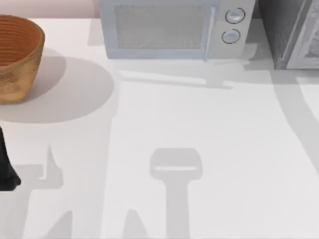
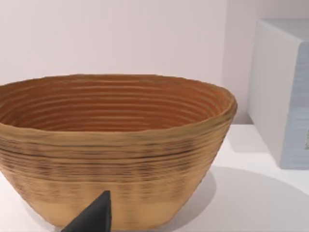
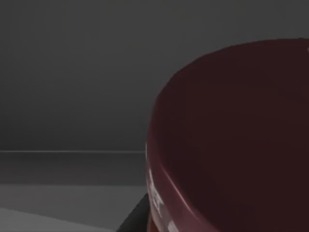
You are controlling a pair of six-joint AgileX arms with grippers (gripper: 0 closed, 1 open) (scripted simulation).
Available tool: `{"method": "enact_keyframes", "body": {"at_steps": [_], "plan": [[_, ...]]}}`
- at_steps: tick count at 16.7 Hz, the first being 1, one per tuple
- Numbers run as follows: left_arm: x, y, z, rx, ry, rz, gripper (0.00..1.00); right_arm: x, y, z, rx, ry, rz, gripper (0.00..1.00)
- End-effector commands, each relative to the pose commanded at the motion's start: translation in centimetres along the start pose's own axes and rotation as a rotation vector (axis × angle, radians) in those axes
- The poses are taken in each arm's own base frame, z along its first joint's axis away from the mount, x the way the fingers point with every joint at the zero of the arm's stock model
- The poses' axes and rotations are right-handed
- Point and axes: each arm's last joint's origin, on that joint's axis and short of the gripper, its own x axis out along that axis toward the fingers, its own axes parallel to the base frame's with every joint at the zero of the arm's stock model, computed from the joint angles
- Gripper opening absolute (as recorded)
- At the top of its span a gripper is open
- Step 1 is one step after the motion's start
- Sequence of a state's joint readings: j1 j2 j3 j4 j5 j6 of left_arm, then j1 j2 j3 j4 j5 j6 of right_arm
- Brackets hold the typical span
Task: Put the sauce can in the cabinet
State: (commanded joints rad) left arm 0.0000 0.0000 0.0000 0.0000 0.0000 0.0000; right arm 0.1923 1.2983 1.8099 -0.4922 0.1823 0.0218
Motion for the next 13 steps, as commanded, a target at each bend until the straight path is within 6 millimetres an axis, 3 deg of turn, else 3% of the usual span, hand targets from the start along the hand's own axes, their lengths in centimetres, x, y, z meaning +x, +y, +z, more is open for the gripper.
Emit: {"method": "enact_keyframes", "body": {"at_steps": [3,10,13], "plan": [[0.0,0.0,0.0,0.000,0.000,0.000,1.00,1.3,0.2,0.1,-0.009,0.023,-0.017,0.00],[0.0,0.0,0.0,0.000,0.000,0.000,1.00,1.8,0.3,0.1,-0.007,0.021,-0.012,0.00],[0.0,0.0,0.0,0.000,0.000,0.000,1.00,4.5,0.4,0.5,-0.003,0.011,-0.012,0.00]]}}
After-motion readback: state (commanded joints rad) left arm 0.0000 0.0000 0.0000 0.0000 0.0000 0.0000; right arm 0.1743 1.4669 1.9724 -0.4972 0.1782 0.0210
